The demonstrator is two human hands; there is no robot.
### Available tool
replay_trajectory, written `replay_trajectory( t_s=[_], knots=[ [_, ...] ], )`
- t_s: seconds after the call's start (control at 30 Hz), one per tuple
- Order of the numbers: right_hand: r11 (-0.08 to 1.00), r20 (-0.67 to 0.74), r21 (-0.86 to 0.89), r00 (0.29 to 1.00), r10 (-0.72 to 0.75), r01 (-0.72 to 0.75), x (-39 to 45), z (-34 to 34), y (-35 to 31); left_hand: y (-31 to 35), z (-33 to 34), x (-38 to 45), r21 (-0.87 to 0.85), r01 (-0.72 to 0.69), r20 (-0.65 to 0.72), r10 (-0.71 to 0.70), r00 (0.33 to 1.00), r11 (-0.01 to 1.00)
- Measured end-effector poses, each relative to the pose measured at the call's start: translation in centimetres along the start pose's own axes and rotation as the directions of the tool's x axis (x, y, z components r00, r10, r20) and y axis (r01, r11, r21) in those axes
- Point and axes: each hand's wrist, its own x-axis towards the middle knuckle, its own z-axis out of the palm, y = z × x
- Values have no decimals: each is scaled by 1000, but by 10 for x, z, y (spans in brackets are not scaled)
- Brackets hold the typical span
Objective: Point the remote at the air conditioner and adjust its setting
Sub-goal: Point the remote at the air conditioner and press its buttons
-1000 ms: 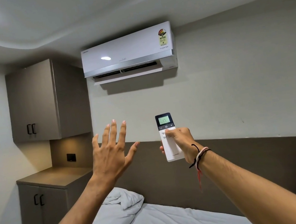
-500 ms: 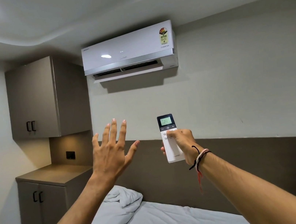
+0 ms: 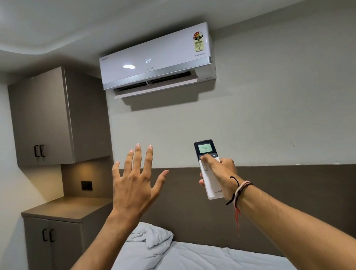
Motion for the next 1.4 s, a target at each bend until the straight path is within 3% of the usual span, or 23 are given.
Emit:
replay_trajectory(
  t_s=[1.4],
  knots=[
    [999,-1,-38,1000,-3,3,-15,7,-8,-4,-3,-3,1,15,0,-15,1000,1000]
  ],
)
